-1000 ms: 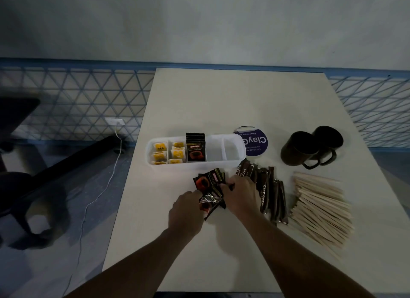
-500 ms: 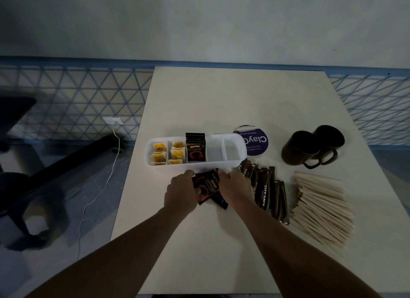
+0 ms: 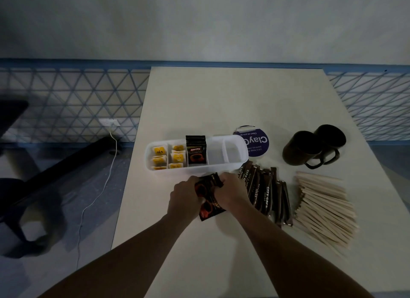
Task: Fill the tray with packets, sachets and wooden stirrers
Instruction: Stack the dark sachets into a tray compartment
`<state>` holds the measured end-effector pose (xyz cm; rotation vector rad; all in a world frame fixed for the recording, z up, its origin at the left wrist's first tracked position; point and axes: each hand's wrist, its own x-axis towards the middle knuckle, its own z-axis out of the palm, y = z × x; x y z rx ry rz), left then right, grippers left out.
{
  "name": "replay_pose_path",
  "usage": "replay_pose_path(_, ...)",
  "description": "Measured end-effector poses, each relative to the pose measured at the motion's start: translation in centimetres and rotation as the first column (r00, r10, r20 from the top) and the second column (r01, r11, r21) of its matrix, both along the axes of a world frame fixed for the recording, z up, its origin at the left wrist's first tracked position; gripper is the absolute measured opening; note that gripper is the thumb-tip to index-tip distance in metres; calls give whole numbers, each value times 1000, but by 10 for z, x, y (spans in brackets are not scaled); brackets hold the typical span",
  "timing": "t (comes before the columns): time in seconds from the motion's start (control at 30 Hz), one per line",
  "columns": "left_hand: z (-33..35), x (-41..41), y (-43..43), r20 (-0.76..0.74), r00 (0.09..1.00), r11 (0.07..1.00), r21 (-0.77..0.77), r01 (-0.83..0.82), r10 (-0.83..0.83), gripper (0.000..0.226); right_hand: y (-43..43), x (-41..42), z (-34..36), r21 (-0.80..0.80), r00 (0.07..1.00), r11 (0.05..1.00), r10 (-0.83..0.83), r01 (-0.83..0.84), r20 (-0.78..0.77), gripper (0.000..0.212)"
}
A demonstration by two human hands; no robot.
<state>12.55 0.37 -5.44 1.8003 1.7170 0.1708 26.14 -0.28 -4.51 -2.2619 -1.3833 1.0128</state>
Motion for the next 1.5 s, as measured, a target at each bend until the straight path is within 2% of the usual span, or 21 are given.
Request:
replay_pose_path(0.07, 0, -1, -1, 4, 1000, 1000, -14, 0, 1, 49, -2, 1, 1, 10, 1000, 1000, 8, -8, -8, 6)
replay_pose_path(0.17, 3, 0, -5, -7, 1000, 1000, -21, -10, 10, 63, -6, 5, 2, 18, 998, 998, 54, -53, -30, 22)
replay_pose_path(0.27, 10, 1, -8, -112, 993, 999, 1, 42, -42, 73, -8, 9, 7, 30, 990, 990, 140, -139, -33, 24)
replay_pose_path(0.4, 17, 0, -10, -185, 980, 997, 37, 75, -67, 45, -8, 14, 14, 69, 974, 976, 213, -208, -72, 12)
replay_pose_path(0.53, 19, -2, -7, -185, 981, 991, 101, 86, -67, 29, -9, 20, 20, 121, 974, 977, 190, -175, -121, 5)
replay_pose_path(0.67, 21, -10, 1, -103, 992, 987, 135, 84, -71, 14, -12, 35, 29, 149, 987, 987, 87, -66, -137, 19)
replay_pose_path(0.73, 24, -15, 6, -43, 997, 990, 128, 62, -56, 2, -15, 43, 33, 146, 995, 989, 42, -28, -91, 20)
replay_pose_path(0.77, 25, -17, 8, -26, 998, 992, 115, 55, -53, 4, -16, 46, 34, 139, 998, 989, 51, -46, -37, 19)
replay_pose_path(0.83, 25, -20, 12, 0, 997, 995, 68, 78, -78, 6, -20, 50, 34, 86, 986, 986, 135, -144, 98, 13)
replay_pose_path(0.9, 27, -20, 14, -7, 994, 994, 2, 109, -109, 10, -24, 49, 32, 5, 963, 975, 217, -220, 163, 11)
replay_pose_path(1.0, 29, -19, 11, 4, 992, 990, -66, 123, -123, 20, -33, 40, 25, -89, 933, 954, 299, -287, 200, 44)
replay_pose_path(1.07, 30, -16, 7, 0, 990, 984, -109, 143, -144, 15, -38, 32, 22, -119, 909, 938, 344, -325, 235, 65)
replay_pose_path(1.13, 30, -16, 5, 6, 988, 976, -151, 156, -157, 8, -41, 24, 18, -130, 907, 939, 343, -319, 244, 74)
replay_pose_path(1.23, 31, -17, 5, 30, 992, 974, -191, 123, -120, 14, -43, 19, 10, -119, 877, 940, 340, -319, 338, 69)
replay_pose_path(1.5, 34, -21, 1, 69, 998, 985, -174, 9, 3, 6, -44, 13, 7, -85, 855, 941, 334, -328, 396, 51)
